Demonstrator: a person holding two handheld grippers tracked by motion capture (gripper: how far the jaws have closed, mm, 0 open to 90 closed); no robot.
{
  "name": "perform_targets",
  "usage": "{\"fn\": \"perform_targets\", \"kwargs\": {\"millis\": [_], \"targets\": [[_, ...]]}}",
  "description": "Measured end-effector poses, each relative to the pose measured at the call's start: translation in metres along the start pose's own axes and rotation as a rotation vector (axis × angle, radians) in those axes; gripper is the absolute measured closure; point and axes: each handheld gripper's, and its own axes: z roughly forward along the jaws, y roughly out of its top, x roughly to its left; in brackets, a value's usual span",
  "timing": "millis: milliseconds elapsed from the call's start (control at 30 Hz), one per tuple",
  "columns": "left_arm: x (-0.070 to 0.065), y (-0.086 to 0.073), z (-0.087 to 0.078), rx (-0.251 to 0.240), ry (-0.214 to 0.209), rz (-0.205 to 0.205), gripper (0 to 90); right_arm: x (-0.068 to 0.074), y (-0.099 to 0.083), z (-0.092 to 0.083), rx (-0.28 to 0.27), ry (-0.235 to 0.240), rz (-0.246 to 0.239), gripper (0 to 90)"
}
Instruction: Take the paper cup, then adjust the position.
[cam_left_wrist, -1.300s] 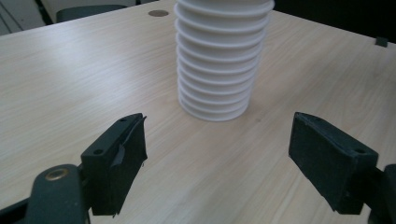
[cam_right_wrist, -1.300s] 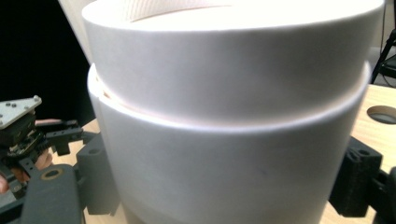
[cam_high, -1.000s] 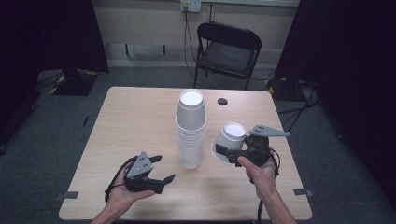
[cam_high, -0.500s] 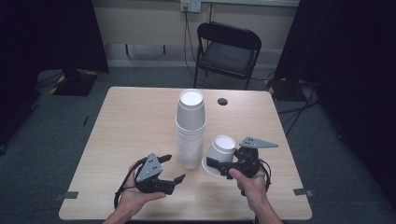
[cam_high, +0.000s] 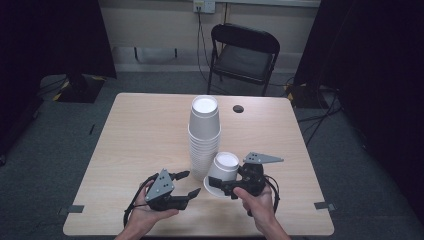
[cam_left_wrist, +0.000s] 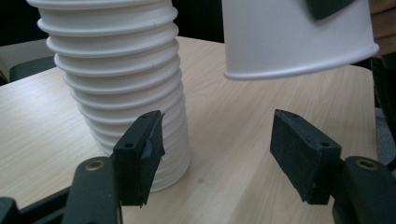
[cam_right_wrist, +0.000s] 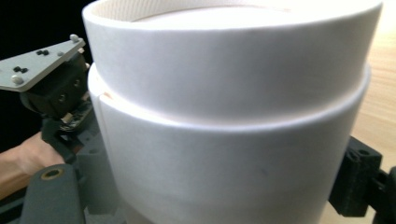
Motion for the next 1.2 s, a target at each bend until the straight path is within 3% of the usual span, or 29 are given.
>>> {"fn": "perform_targets", "kwargs": {"millis": [167, 300, 367, 733, 1200], "targets": [[-0.006, -0.001, 0.003, -0.012, -0.068, 0.02, 40.2, 0.003, -0.005, 0.003, 0.014, 0.012, 0.007, 16.7], [-0.008, 0.0, 0.004, -0.016, -0.058, 0.005, 40.8, 0.005, -0.008, 0.004, 0.018, 0.013, 0.005, 16.6], [-0.007, -0.001, 0.006, -0.013, -0.079, -0.018, 40.6, 0.006, -0.01, 0.003, 0.019, 0.018, 0.009, 16.6], [-0.009, -0.003, 0.009, -0.03, -0.062, -0.024, 47.3, 0.01, -0.012, 0.008, 0.024, 0.033, 0.02, 16.6], [-0.012, -0.004, 0.008, -0.058, -0.013, 0.085, 57.9, 0.011, -0.013, 0.013, 0.01, 0.058, 0.091, 16.6]]}}
